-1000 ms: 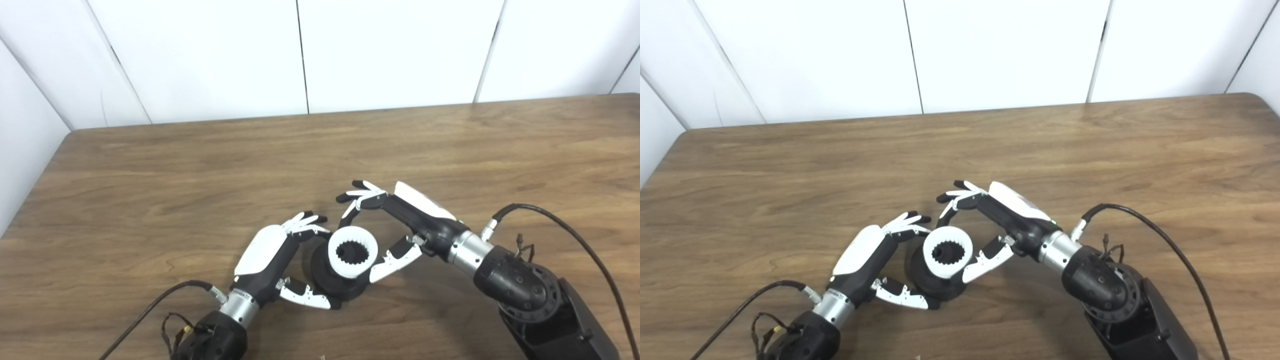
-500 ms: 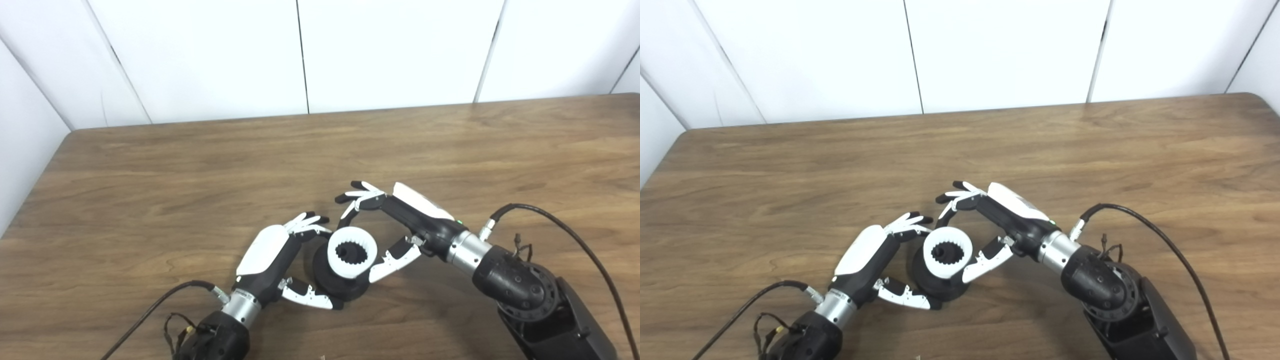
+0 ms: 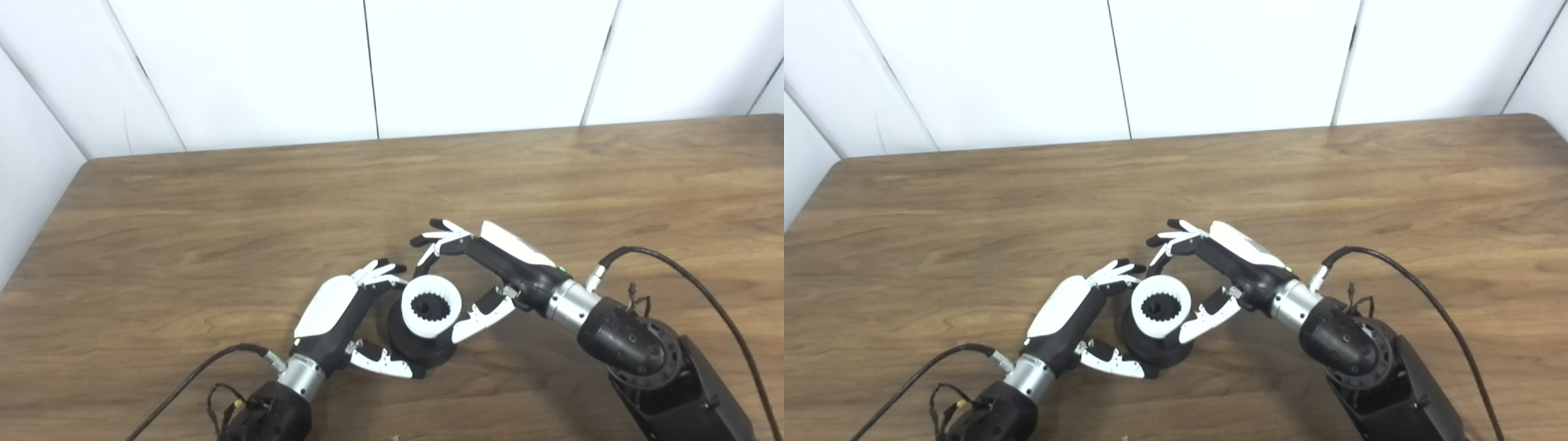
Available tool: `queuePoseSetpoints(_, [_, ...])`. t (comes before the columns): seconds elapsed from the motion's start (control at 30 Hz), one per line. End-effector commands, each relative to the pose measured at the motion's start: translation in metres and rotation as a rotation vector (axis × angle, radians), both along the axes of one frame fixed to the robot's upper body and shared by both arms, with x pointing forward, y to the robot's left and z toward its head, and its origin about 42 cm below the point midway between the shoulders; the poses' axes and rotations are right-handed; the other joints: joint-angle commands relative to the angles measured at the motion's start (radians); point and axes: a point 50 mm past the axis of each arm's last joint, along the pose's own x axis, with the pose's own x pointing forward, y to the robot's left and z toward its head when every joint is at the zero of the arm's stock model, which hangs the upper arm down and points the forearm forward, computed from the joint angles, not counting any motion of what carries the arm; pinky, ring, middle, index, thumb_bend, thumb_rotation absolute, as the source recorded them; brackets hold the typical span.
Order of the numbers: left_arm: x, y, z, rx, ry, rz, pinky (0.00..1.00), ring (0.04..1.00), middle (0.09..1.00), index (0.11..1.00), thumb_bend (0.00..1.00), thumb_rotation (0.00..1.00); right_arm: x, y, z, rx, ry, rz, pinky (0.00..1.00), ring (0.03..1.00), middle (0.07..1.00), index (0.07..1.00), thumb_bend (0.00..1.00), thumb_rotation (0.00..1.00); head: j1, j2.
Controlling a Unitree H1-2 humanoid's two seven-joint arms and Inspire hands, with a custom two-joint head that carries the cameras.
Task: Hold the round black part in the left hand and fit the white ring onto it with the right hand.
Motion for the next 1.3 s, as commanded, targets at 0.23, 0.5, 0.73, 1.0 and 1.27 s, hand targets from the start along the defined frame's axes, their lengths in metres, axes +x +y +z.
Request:
queuePoseSetpoints(0.23, [0.006, -0.006, 0.013, -0.020, -0.059, -0.009, 0.95, 0.970, 0.895, 0.617, 0.82, 0.20, 0.006, 0.006, 0.015, 0.004, -0.074, 0.034, 1.00, 0.999, 0.871, 0.490, 0.52, 0.16, 0.003, 0.007])
queuePoseSetpoints(0.5, [0.005, -0.007, 0.015, -0.026, -0.057, -0.004, 0.95, 0.968, 0.897, 0.609, 0.81, 0.18, 0.003, 0.008, 0.011, -0.012, -0.060, 0.042, 1.00, 1.000, 0.874, 0.490, 0.52, 0.15, 0.007, 0.012])
queuePoseSetpoints(0.73, [0.005, -0.007, 0.017, -0.019, -0.058, -0.002, 0.94, 0.967, 0.896, 0.608, 0.82, 0.19, 0.004, 0.007, 0.010, -0.013, -0.058, 0.042, 1.00, 1.000, 0.874, 0.490, 0.52, 0.15, 0.007, 0.018])
queuePoseSetpoints(1.0, [0.004, -0.007, 0.022, -0.009, -0.068, 0.008, 0.92, 0.959, 0.889, 0.616, 0.83, 0.17, 0.003, 0.003, 0.007, -0.019, -0.047, 0.045, 1.00, 1.000, 0.876, 0.490, 0.52, 0.15, 0.013, 0.025])
queuePoseSetpoints(1.27, [0.002, -0.007, 0.022, -0.017, -0.054, 0.011, 0.91, 0.961, 0.889, 0.618, 0.83, 0.20, 0.003, -0.002, 0.002, -0.058, -0.034, 0.052, 1.00, 1.000, 0.877, 0.493, 0.52, 0.16, 0.018, 0.028])
